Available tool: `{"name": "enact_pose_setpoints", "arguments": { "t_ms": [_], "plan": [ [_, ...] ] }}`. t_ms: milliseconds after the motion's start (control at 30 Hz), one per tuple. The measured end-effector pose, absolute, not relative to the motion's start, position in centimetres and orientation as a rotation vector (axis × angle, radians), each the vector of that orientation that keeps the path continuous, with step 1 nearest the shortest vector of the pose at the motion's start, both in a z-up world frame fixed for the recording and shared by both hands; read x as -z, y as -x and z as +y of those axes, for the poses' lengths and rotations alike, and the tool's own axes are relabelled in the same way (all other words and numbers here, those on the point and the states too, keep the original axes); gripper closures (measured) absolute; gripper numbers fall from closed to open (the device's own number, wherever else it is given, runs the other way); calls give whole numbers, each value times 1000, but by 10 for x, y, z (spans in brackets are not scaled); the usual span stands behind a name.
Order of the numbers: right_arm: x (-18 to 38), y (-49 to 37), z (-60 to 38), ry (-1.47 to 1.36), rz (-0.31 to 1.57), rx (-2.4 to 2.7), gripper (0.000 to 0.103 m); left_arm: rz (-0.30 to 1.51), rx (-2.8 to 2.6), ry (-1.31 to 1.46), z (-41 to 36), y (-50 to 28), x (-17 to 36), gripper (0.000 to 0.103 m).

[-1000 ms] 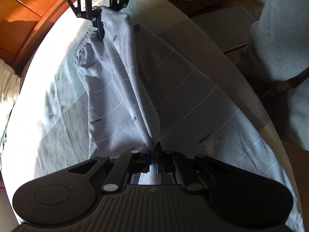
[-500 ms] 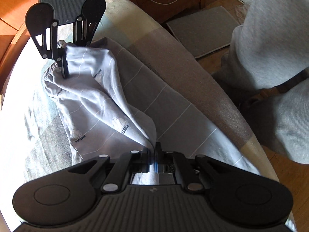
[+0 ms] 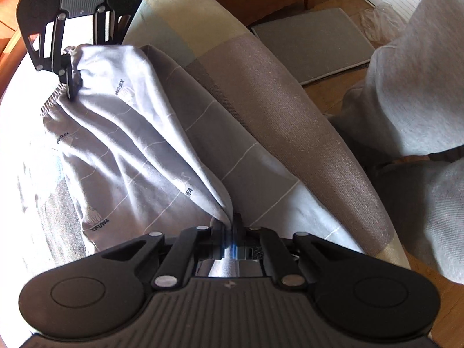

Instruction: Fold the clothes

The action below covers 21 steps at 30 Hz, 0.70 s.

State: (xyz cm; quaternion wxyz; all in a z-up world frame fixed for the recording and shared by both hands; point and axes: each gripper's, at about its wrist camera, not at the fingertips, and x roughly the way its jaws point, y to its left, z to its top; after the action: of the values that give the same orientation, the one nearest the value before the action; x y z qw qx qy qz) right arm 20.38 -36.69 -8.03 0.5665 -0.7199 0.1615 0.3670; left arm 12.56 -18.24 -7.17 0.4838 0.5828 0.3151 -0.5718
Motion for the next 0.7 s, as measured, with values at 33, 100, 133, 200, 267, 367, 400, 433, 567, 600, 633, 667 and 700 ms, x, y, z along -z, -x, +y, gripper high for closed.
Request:
{"name": "enact_pose_setpoints", "arguments": {
  "t_ms": [33,100,133,200,267,367,400,433,567,600,633,667,700],
  "plan": [
    [75,-202,-365,1680,385,-844,68,774,1392,-1415,-183,-126,72,101],
    [65,-199,-363,1655,393,-814,58,777,1386,-1413,-180,-127,68,101],
    [60,-196,-362,1641,401,-802,55,777,1382,-1407,-179,-128,65,101],
    [48,-187,-362,1627,413,-807,54,778,1373,-1394,-176,-129,58,101],
    [46,-179,-357,1613,421,-828,55,782,1366,-1391,-176,-131,56,101],
    [57,-185,-352,1623,439,-819,65,790,1357,-1392,-177,-135,58,101],
    [61,-188,-351,1633,440,-806,70,793,1354,-1393,-177,-136,58,101],
    [66,-192,-350,1642,440,-793,70,796,1351,-1393,-177,-137,59,101],
    [81,-191,-352,1671,538,-843,61,806,1339,-1395,-178,-142,60,101],
    [80,-187,-354,1693,530,-867,60,809,1336,-1396,-178,-143,61,101],
    [75,-183,-356,1691,541,-879,54,811,1333,-1396,-178,-145,61,101],
    [69,-180,-358,1683,560,-888,51,814,1330,-1397,-178,-146,62,101],
    [63,-176,-360,1675,579,-896,46,817,1327,-1397,-179,-147,62,101]
  ]
}}
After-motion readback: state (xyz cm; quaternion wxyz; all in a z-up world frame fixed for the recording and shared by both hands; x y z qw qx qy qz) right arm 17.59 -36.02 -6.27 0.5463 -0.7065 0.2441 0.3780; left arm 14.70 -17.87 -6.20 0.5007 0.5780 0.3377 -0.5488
